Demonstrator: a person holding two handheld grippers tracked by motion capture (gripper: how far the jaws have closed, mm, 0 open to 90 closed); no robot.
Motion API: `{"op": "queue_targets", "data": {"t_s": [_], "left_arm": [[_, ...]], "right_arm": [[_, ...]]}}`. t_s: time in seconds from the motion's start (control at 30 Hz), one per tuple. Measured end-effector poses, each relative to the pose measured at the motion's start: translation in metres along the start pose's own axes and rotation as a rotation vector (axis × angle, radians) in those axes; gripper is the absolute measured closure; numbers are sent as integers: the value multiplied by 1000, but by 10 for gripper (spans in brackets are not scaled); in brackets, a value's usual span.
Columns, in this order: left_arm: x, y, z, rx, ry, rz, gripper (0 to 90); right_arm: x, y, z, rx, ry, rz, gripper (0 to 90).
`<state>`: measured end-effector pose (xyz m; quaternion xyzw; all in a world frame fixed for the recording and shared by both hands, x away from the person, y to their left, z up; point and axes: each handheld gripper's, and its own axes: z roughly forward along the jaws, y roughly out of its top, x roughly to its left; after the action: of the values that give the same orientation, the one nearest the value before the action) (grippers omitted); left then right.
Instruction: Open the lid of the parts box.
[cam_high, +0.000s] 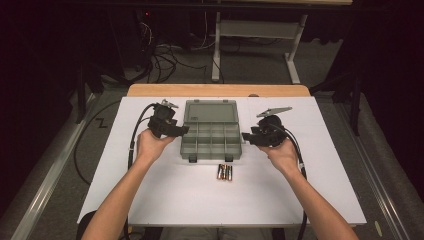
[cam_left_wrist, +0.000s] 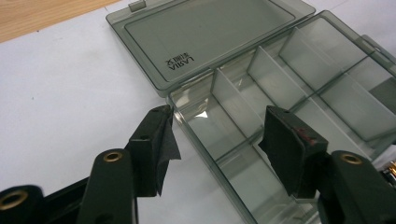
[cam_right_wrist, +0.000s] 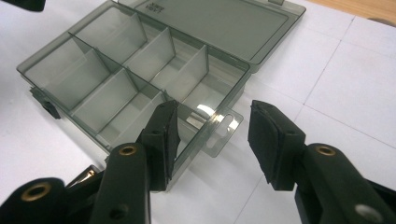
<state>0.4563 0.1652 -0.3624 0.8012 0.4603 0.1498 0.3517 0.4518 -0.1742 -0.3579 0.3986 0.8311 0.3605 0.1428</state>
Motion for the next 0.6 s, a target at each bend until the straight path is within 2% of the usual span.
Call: {"op": "queue_targets", "data": {"t_s": [0.13, 0.23, 0.33, 0.47, 0.6], "left_arm": [[-1, -5, -6, -18, 3, 13, 422], [-2, -8, -9, -36, -5, 12, 422], [-4, -12, -13, -56, -3, 17, 422], [-9, -18, -19, -76, 7, 26, 398], [-13, -22, -22, -92, 5, 32, 387]], "right_arm": [[-2, -6, -9, -34, 3, -4, 530], [-2, -8, -13, -40, 3, -6, 518], [-2, -13, -21, -80, -12, -29, 503], [-6, -19, -33, -120, -7, -15, 483], [-8, -24, -37, -130, -15, -19, 474]]}}
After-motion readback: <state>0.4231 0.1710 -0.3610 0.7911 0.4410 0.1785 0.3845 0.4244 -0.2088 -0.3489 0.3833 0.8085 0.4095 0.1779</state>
